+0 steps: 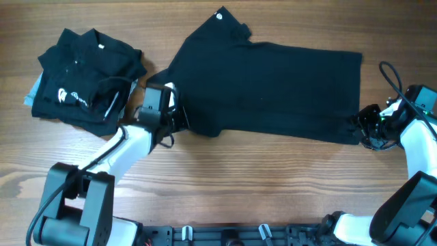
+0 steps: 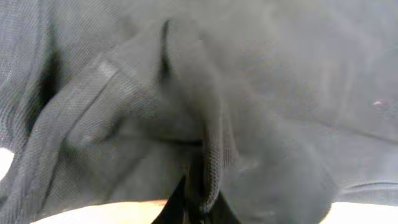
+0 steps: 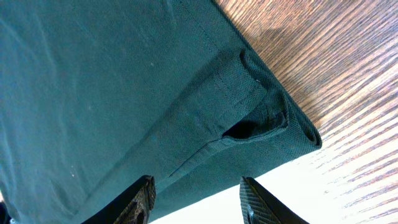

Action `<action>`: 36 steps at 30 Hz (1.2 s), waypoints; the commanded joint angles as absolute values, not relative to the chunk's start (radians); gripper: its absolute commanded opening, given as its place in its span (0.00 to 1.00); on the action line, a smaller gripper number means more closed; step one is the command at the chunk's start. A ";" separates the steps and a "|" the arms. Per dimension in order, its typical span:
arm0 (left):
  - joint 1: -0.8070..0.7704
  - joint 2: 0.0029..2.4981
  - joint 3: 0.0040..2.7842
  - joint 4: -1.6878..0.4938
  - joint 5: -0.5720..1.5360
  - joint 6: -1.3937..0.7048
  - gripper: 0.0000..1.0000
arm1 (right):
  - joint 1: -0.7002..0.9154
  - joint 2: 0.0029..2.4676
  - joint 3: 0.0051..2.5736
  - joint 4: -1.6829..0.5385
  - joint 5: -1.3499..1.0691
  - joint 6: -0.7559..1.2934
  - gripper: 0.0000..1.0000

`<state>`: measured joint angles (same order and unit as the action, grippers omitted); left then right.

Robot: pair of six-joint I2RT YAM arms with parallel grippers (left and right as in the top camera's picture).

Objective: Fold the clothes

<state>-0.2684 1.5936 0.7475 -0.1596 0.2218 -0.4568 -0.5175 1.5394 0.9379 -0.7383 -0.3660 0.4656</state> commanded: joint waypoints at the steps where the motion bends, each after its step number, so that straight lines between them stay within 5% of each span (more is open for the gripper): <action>1: -0.272 1.576 0.866 -0.176 0.257 -0.448 0.04 | -0.513 1.554 0.955 -0.732 -0.356 0.448 0.49; 6: -0.273 1.620 0.876 0.006 0.208 -0.464 0.05 | -0.513 1.554 0.955 -0.712 -0.355 0.448 0.49; 9: -0.273 1.683 0.876 0.072 0.208 -0.482 0.50 | -0.514 1.554 0.955 -0.711 -0.333 0.448 0.49; 10: -0.273 1.684 0.876 0.056 0.208 -0.481 0.52 | -0.514 1.554 0.955 -0.711 -0.333 0.448 0.49; 13: -0.273 1.673 0.877 0.002 0.220 -0.478 0.43 | -0.514 1.554 0.955 -0.711 -0.333 0.448 0.49; 17: -0.280 1.650 0.876 -0.155 0.295 -0.476 0.11 | -0.513 1.554 0.955 -0.711 -0.332 0.448 0.49; 30: -0.416 1.806 0.876 -0.161 0.235 -0.532 0.04 | -0.513 1.554 0.955 -0.710 -0.332 0.455 0.50; 36: -0.415 1.810 0.877 0.184 0.178 -0.532 0.04 | -0.514 1.554 0.955 -0.705 -0.332 0.472 0.50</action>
